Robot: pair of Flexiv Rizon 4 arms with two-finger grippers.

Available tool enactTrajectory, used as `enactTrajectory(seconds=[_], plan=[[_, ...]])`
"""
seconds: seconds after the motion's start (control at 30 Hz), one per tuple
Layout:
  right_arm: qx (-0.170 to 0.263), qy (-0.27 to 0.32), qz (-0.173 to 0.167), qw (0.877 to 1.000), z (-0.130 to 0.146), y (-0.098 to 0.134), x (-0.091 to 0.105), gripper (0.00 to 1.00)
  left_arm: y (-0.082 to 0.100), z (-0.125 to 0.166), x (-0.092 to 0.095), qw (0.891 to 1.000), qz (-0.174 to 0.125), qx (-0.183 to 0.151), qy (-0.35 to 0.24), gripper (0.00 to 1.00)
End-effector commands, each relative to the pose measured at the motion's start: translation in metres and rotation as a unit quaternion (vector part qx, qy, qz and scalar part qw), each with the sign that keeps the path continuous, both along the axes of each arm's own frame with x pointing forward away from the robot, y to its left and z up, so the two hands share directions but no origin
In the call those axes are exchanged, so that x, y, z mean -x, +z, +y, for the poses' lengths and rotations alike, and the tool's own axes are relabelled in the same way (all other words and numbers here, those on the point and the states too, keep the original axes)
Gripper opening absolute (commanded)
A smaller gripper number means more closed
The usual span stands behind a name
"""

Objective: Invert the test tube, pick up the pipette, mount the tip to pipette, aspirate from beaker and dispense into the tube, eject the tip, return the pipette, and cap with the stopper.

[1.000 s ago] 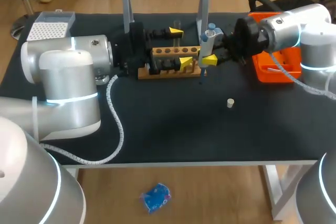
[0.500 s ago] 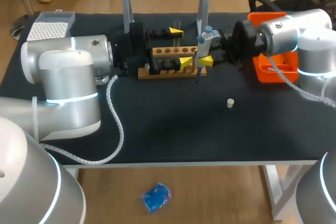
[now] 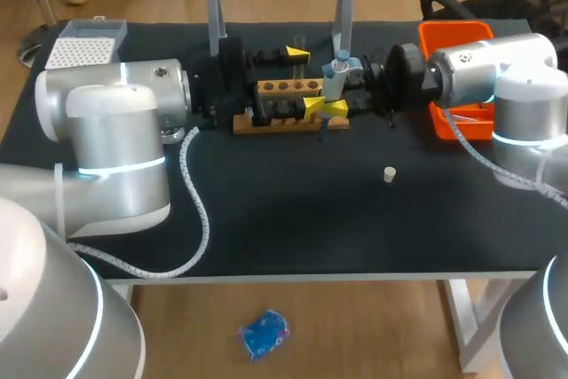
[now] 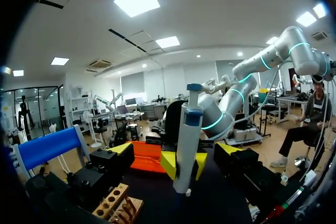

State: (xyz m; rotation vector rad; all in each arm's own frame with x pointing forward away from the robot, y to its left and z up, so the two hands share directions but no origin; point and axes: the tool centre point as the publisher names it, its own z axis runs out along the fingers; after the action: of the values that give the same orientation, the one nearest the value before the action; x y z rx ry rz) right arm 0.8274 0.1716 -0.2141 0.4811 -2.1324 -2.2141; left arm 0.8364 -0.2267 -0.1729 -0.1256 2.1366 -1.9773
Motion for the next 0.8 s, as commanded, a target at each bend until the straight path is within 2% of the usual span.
enactTrajectory(seconds=[0.03,0.8], plan=[[-0.001,0.005,0.001,1.000,0.004,-0.001,-0.006,0.00,0.000,-0.002,0.000,1.000,0.000,0.000,0.002,1.00],[-0.006,0.010,0.002,1.000,0.027,-0.002,-0.019,0.00,-0.003,-0.007,-0.002,1.000,0.008,0.016,0.009,1.00]])
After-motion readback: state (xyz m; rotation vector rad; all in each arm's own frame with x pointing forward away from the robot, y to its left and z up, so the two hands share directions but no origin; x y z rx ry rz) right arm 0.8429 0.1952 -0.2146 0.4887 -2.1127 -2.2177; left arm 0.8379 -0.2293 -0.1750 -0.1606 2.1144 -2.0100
